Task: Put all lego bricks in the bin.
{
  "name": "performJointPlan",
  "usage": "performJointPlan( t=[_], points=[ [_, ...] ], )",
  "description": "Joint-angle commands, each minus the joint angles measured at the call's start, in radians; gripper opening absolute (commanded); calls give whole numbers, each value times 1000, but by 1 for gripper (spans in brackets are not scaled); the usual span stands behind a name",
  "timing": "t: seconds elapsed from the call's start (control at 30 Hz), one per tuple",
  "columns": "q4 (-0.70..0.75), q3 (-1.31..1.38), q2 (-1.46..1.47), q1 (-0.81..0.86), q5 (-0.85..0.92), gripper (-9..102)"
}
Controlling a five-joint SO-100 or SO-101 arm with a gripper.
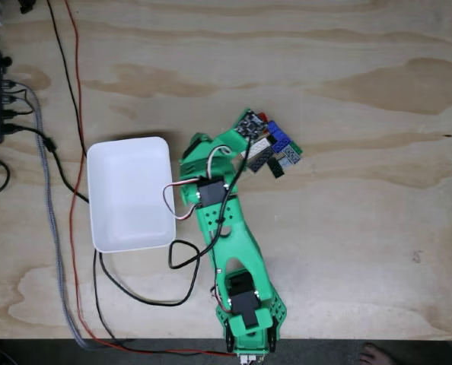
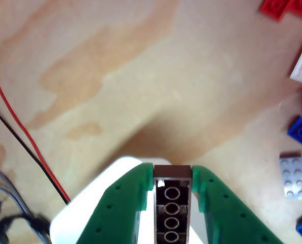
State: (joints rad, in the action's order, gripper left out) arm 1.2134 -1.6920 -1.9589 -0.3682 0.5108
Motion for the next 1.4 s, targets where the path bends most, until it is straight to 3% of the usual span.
performJointPlan(
  t=[0.0,0.2,0.4,0.5,0.63,0.73,0.87,1.07,1.2,1.37],
  points=[
    [11,110,117,-206,-48,0],
    [-18,258,327,-380,-72,1],
    [-11,239,230,-382,-80,19],
    [66,245,60,-279,-86,22],
    [149,107,-160,17,11,20],
    [156,-138,-233,219,189,22],
    [51,-451,-181,268,337,22],
    [-72,-555,-115,235,35,18],
    [-80,-592,-110,84,-164,19],
    [-103,-621,-97,-48,-264,19]
  ],
)
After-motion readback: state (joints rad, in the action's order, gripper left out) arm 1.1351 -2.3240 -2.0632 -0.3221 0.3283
